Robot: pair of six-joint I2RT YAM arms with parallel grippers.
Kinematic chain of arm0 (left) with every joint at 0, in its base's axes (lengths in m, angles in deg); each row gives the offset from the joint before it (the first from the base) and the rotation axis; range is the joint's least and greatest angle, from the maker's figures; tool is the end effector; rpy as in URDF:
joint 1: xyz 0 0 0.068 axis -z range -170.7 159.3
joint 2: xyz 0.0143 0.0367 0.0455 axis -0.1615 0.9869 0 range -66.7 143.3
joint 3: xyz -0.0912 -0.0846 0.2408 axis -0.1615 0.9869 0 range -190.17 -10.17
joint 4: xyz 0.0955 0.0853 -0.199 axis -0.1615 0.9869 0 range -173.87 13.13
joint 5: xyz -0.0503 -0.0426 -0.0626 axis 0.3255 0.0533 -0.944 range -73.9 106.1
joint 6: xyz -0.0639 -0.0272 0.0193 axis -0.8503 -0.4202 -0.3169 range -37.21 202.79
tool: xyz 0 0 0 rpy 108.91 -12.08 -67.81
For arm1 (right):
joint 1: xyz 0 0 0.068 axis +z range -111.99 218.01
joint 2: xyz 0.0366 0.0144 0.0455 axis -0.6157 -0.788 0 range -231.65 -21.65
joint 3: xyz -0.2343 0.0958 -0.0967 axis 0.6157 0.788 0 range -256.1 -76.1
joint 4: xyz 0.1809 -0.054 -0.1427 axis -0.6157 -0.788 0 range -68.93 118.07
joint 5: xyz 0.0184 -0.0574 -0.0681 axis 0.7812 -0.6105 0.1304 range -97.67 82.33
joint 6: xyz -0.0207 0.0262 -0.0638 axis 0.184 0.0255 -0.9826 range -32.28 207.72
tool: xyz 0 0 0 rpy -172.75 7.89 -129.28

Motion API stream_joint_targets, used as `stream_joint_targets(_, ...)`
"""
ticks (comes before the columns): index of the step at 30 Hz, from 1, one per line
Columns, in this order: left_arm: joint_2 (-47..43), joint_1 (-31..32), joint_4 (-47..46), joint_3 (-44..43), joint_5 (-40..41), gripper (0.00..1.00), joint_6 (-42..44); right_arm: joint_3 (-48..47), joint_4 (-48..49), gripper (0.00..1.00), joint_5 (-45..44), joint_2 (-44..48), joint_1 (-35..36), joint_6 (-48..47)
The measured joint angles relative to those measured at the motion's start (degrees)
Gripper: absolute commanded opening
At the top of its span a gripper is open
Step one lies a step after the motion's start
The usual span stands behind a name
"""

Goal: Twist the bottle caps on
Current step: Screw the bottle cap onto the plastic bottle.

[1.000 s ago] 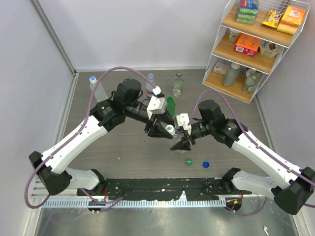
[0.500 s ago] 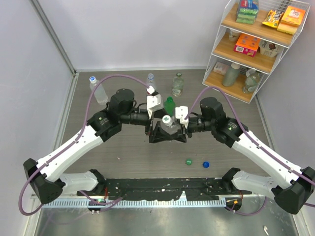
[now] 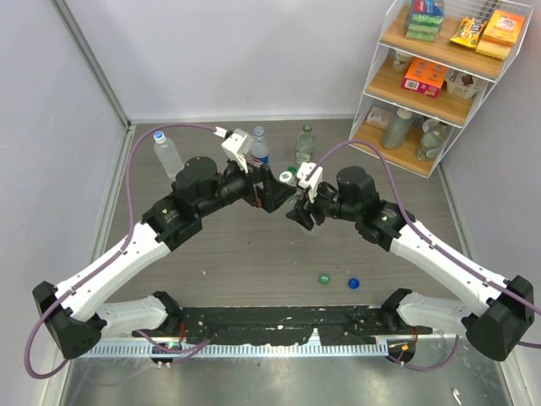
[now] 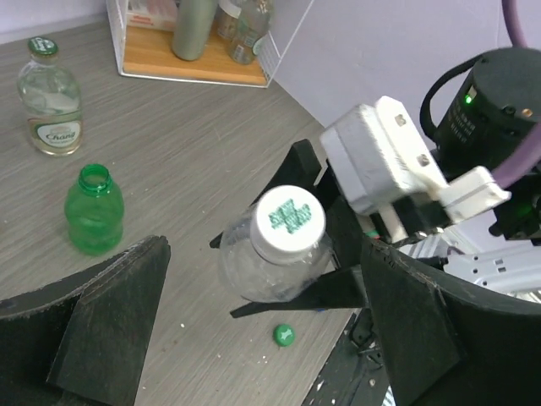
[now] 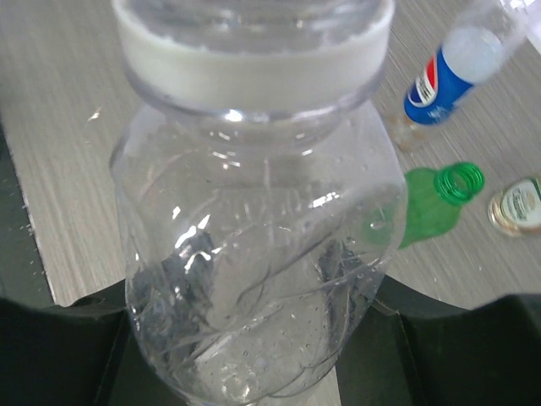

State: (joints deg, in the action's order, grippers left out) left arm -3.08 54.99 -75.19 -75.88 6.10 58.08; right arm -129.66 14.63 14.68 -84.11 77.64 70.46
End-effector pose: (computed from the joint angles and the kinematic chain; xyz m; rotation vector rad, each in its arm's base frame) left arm 0.1682 -0.1872 0.4010 0.4647 1.7399 -1.0507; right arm 0.1729 0.1726 0.3225 -1.1659 1.6052 0.6370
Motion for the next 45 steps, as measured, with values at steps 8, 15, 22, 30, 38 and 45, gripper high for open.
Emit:
stream_joint_targets(8,0.0,0.4,-3.7,0.9,7.9,0.81,-6.5,0.0,0.2,0.01,-8.4,-2.3,0.0,5.8)
stream_joint_targets(15,0.3,0.4,-10.4,4.8,13.1,0.67,-14.8,0.1,1.1,0.01,-7.2,-2.2,0.0,7.9)
stream_joint_targets(22,1.5,0.4,-12.4,5.2,13.6,0.62,-20.2,0.5,1.4,0.01,-6.0,-1.8,0.0,8.3)
stream_joint_targets(30,2.6,0.7,-14.5,6.1,13.9,0.57,-22.0,0.6,1.0,0.01,-5.1,-2.7,0.0,8.3)
stream_joint_targets(38,3.3,0.7,-14.8,6.1,12.9,0.55,-21.3,0.5,0.3,0.01,-4.9,-3.2,0.0,8.3)
stream_joint_targets(45,4.8,0.8,-12.5,5.8,10.8,0.49,-18.6,-0.1,-1.8,0.01,-4.9,-4.6,0.0,8.2)
